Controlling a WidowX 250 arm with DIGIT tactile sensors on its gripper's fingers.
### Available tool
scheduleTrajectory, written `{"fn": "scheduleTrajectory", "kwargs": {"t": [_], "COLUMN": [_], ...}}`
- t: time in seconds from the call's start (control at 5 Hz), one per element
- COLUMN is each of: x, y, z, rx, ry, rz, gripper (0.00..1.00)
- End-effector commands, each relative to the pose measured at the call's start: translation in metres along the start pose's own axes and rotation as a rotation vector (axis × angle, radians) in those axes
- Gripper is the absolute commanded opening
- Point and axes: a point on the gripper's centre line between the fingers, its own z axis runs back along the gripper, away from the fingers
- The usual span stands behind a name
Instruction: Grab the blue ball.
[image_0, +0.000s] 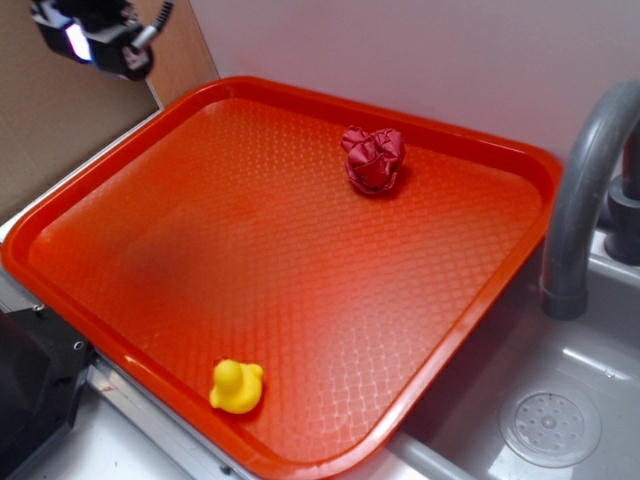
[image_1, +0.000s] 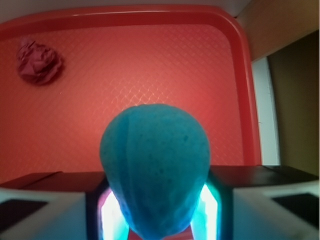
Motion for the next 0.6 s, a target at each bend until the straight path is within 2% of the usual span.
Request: {"fn": "scheduleTrajectory", "kwargs": {"t": [0.0,0.4], "x": [-0.019,-0.0157], "y": [-0.0421,-0.0464], "z": [0.0545,0.0471], "rx": [-0.062,-0.04], "ry": [-0.092,-0.086], "rz": [-0.131,-0.111], "gripper": [0.0,0.0]}}
